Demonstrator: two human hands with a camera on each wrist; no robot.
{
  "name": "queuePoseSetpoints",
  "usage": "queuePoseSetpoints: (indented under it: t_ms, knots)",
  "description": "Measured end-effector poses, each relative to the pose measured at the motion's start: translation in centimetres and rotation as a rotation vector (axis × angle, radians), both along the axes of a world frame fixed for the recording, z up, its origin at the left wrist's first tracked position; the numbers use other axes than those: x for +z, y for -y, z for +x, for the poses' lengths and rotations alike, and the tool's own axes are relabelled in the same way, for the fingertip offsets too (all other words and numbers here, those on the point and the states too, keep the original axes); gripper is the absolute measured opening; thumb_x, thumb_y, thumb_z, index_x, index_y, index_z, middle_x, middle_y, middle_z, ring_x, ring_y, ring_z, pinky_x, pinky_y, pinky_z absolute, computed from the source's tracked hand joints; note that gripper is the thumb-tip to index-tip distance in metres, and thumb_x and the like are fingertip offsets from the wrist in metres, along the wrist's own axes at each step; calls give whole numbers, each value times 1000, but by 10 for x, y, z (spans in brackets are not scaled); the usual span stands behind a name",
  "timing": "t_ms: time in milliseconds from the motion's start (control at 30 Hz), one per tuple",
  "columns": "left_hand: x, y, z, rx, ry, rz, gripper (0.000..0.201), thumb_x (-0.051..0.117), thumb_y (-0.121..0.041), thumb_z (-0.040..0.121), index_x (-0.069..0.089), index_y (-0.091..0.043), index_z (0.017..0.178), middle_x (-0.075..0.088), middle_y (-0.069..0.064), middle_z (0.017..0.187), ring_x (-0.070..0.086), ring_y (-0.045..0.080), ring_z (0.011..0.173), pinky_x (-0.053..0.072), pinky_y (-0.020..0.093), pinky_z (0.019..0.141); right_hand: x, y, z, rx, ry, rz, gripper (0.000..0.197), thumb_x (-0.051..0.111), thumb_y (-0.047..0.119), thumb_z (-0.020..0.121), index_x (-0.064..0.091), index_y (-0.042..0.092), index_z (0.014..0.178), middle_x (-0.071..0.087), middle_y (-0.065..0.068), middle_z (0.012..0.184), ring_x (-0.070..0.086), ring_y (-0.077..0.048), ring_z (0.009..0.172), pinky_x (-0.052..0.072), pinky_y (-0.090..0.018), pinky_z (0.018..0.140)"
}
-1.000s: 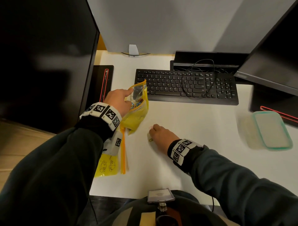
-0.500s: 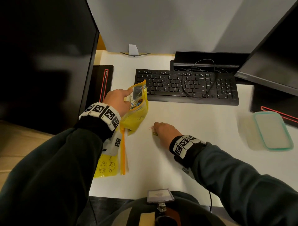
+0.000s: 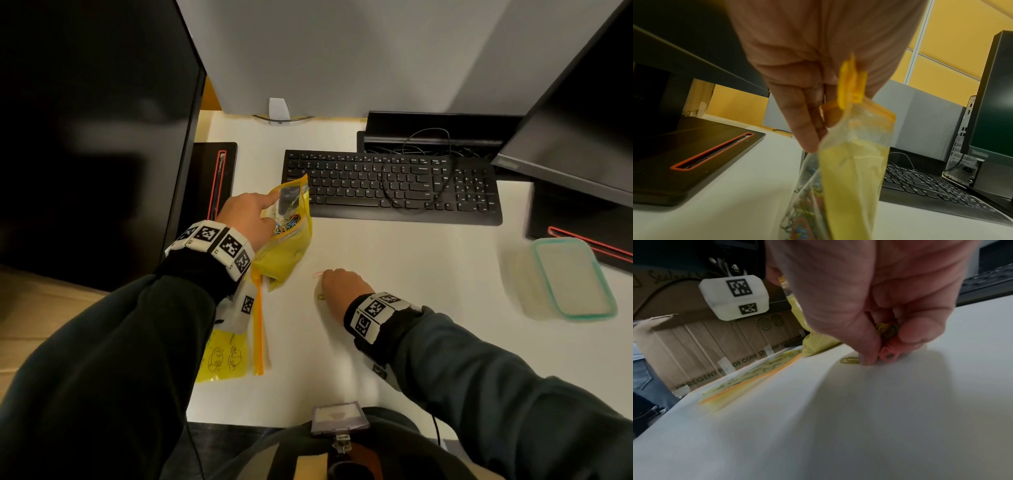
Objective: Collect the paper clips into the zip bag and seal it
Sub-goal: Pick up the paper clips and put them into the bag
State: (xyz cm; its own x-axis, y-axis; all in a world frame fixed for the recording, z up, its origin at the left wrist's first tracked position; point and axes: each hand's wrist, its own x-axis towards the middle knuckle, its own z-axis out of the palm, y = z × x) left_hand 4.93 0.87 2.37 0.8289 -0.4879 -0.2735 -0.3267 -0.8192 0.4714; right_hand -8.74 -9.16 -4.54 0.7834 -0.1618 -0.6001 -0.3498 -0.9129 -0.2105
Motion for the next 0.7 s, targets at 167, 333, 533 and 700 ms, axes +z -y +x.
queuePoseSetpoints:
  t_ms: [167,333,533,700]
  knots:
    - [3,0,-2,-12,-5,6,51,54,-9,86,44,-22,134,51,9,138,51,26,121,40,30,97,18,24,-3,-266,216,144,22,41,-2,86,57,0,102,63,-17,105,59,-31,98,47,-33,83]
    - [6,3,-6,-26,-17,12,56,59,-12,82,43,-24,135,52,7,137,57,26,112,43,30,92,74,44,35,-753,610,605,14,65,1,81,64,9,69,66,-7,66,57,-15,53,55,-26,61]
    - [10,5,-10,-58,-6,23,59,61,-13,79,43,-23,135,53,8,135,52,27,119,43,33,94,81,20,71,-491,608,533,22,57,5,85,71,12,99,73,-11,97,68,-22,91,53,-31,88]
    - [9,0,-9,-53,-12,17,60,62,-12,80,42,-23,135,53,8,136,58,27,110,44,32,92,65,38,53,-652,798,517,25,49,3,88,65,15,103,68,-4,92,66,-21,85,56,-38,80]
